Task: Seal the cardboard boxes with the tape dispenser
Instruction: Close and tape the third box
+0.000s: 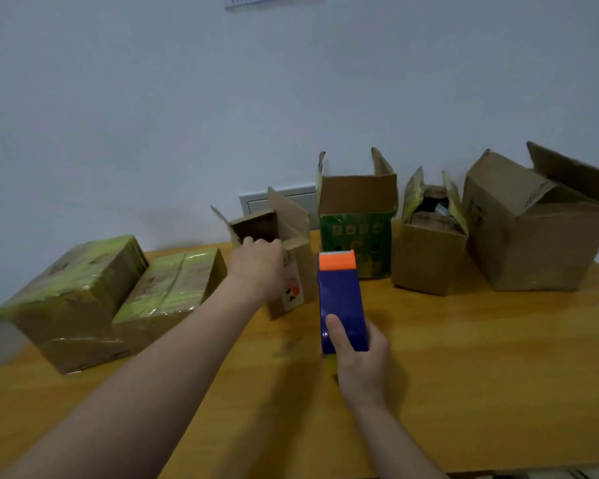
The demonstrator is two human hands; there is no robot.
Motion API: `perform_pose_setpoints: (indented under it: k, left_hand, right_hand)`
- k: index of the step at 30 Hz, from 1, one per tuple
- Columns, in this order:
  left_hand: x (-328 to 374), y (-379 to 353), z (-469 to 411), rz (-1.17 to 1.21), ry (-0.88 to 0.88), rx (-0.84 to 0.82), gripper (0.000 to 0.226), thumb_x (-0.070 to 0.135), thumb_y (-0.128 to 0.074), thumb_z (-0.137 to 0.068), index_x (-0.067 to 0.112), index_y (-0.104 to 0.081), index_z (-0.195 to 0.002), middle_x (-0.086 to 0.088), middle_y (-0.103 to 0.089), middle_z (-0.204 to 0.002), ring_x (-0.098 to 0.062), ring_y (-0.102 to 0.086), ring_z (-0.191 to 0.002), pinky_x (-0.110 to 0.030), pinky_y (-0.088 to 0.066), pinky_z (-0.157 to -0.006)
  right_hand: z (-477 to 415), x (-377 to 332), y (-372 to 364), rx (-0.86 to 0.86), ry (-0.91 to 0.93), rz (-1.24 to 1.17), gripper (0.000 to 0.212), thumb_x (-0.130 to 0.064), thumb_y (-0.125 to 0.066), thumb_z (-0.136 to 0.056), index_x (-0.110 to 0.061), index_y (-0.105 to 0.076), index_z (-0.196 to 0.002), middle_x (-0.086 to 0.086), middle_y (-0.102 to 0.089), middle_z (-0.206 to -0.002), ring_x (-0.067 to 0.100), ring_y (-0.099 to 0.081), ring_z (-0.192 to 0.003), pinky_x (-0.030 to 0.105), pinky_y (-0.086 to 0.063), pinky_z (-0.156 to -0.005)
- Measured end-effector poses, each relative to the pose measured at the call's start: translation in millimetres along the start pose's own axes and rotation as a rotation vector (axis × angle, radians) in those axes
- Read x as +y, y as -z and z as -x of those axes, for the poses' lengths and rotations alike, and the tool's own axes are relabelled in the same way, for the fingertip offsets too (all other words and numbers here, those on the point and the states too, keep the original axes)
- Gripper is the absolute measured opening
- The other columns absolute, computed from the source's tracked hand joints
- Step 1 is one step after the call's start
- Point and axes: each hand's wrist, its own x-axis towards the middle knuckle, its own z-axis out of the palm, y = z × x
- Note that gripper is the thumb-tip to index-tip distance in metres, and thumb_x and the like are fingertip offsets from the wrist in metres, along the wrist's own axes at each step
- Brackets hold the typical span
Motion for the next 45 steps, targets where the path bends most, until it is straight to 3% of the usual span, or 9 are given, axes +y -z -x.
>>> perform_pose_setpoints:
  k: [3, 8, 13, 17, 25, 31, 36, 40, 45]
  left_hand:
    - [17, 29, 22, 0.117, -0.067, 0.09, 0.035, 0.049, -0.069, -0.092, 0.024, -0.064, -0.116, 0.005, -0.065, -0.094, -0.014, -0.061, -0.081, -0.025, -0.041, -0.056]
    - [-20, 63, 41, 0.55, -0.034, 0.543, 0.041, 0.054, -0.06, -0.077, 0.035, -0.063, -0.113, 0.016, -0.064, -0.106, -0.01, -0.054, -0.1, -0.03, -0.044, -0.077]
    - [-80, 24, 26, 0.501, 0.09, 0.065, 0.064, 0.018, -0.07, -0.078, 0.034, -0.052, -0.138, 0.003, -0.046, -0.149, -0.024, -0.031, -0.142, -0.051, -0.038, -0.112]
    - [-80, 9, 15, 0.44, -0.015, 0.113, 0.034, 0.004, -0.061, -0.093, 0.034, -0.068, -0.107, 0.007, -0.063, -0.12, -0.025, -0.045, -0.125, -0.041, -0.046, -0.097]
    - [-17, 52, 50, 0.488, -0.365, 0.166, 0.008, 0.033, -0.07, -0.097, 0.038, -0.068, -0.103, 0.018, -0.067, -0.105, -0.013, -0.059, -0.105, -0.045, -0.045, -0.098]
    - [29, 66, 98, 0.745, -0.503, 0.141, 0.014, 0.036, -0.075, -0.093, 0.042, -0.068, -0.105, 0.021, -0.07, -0.098, -0.001, -0.065, -0.091, -0.032, -0.06, -0.078]
    - [36, 77, 92, 0.748, -0.394, 0.185, 0.038, 0.061, -0.08, -0.078, 0.042, -0.061, -0.106, 0.026, -0.06, -0.088, 0.0, -0.063, -0.088, -0.018, -0.051, -0.068]
    - [19, 73, 71, 0.342, -0.047, 0.071, 0.103, 0.116, -0.03, -0.043, 0.031, -0.063, -0.091, 0.013, -0.065, -0.083, -0.012, -0.062, -0.077, -0.027, -0.05, -0.061]
    - [-1, 65, 56, 0.326, -0.241, -0.072, 0.106, 0.117, -0.019, -0.045, 0.03, -0.07, -0.078, 0.013, -0.068, -0.071, -0.007, -0.062, -0.068, -0.026, -0.047, -0.057]
  right_hand:
    - [0, -1, 2, 0.047, 0.011, -0.021, 0.033, -0.067, -0.069, -0.074, -0.043, -0.071, -0.096, -0.004, -0.074, -0.087, 0.019, -0.071, -0.076, 0.033, -0.058, -0.068]
    - [2, -1, 0, 0.054, 0.025, 0.01, 0.041, -0.078, -0.071, -0.068, -0.047, -0.069, -0.095, -0.009, -0.074, -0.088, 0.015, -0.071, -0.076, 0.03, -0.059, -0.067]
    - [2, -1, -2, 0.047, 0.024, 0.038, 0.06, -0.083, -0.073, -0.062, -0.036, -0.068, -0.099, -0.01, -0.074, -0.092, 0.017, -0.072, -0.078, 0.036, -0.06, -0.069]
    - [-5, -9, -3, 0.125, -0.003, 0.049, 0.045, -0.065, -0.078, -0.068, -0.031, -0.069, -0.097, -0.008, -0.075, -0.088, 0.021, -0.073, -0.074, 0.043, -0.061, -0.07]
    - [-46, -66, 29, 0.207, 0.15, 0.132, 0.038, -0.048, -0.086, -0.074, -0.024, -0.071, -0.099, -0.005, -0.073, -0.084, 0.014, -0.07, -0.072, 0.025, -0.055, -0.063]
    - [-48, -94, 66, 0.217, 0.235, 0.286, 0.044, -0.057, -0.082, -0.07, -0.026, -0.069, -0.098, -0.008, -0.072, -0.086, 0.007, -0.069, -0.077, 0.024, -0.056, -0.069]
    - [-42, -93, 79, 0.189, 0.178, 0.414, 0.036, -0.038, -0.089, -0.074, -0.02, -0.068, -0.097, -0.004, -0.073, -0.088, 0.012, -0.069, -0.078, 0.044, -0.061, -0.077]
    - [-41, -86, 80, 0.201, 0.121, 0.407, 0.036, -0.033, -0.09, -0.075, -0.023, -0.067, -0.101, -0.004, -0.072, -0.094, 0.014, -0.07, -0.084, 0.05, -0.061, -0.078]
    - [-44, -80, 76, 0.178, 0.1, 0.408, 0.033, -0.036, -0.088, -0.077, -0.026, -0.065, -0.098, -0.005, -0.071, -0.093, 0.014, -0.069, -0.084, 0.046, -0.062, -0.078]
